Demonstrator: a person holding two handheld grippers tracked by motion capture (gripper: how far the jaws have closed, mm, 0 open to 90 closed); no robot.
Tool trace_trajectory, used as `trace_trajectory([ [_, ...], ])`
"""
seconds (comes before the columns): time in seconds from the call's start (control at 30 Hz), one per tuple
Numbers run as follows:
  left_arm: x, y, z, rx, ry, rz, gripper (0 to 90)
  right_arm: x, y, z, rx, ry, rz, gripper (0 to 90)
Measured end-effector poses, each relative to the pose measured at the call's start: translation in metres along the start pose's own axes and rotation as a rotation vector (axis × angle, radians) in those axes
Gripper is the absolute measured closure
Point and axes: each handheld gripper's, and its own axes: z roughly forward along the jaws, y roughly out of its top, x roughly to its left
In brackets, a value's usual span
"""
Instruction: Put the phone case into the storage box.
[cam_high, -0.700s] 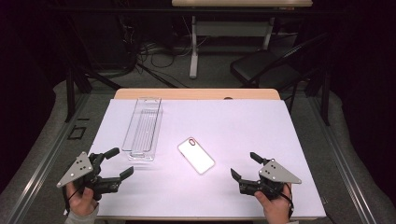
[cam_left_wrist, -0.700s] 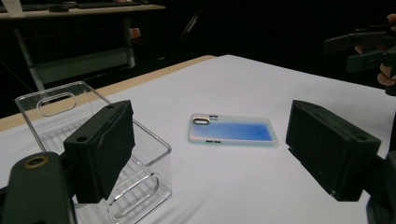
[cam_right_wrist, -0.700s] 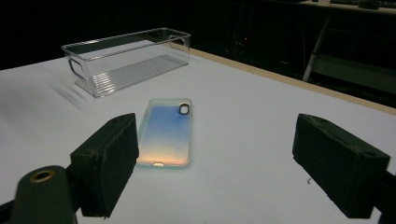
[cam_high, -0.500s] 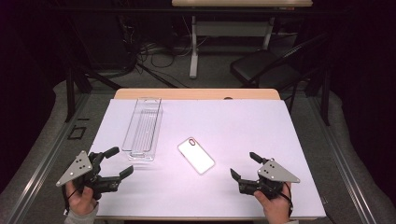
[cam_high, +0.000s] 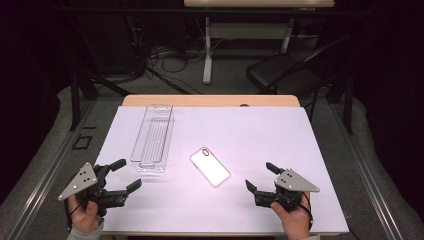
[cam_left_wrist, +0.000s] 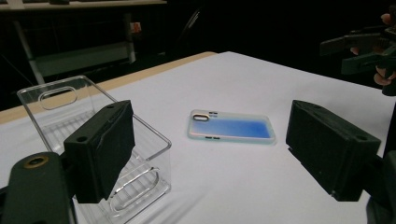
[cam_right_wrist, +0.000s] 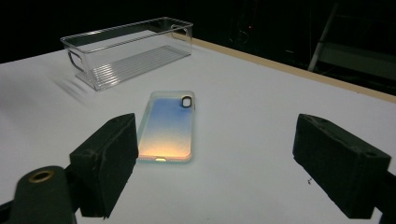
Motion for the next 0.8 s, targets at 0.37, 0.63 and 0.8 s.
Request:
trace_trajectory([
  [0.37,0.003,0.021,0.009,0.041,-0.015,-0.052,15.6,-0.002,0.017,0.008,0.066,0.028,0.007,13.9],
  [0.63,0.005,0.041,0.022,0.090,-0.049,-0.053,15.6,-0.003,0.032,0.020,0.152,0.056,0.021,14.0],
  [0.8,0.007,0.055,0.036,0.128,-0.063,-0.054,15.6,-0.005,0.042,0.030,0.207,0.087,0.036,14.0],
])
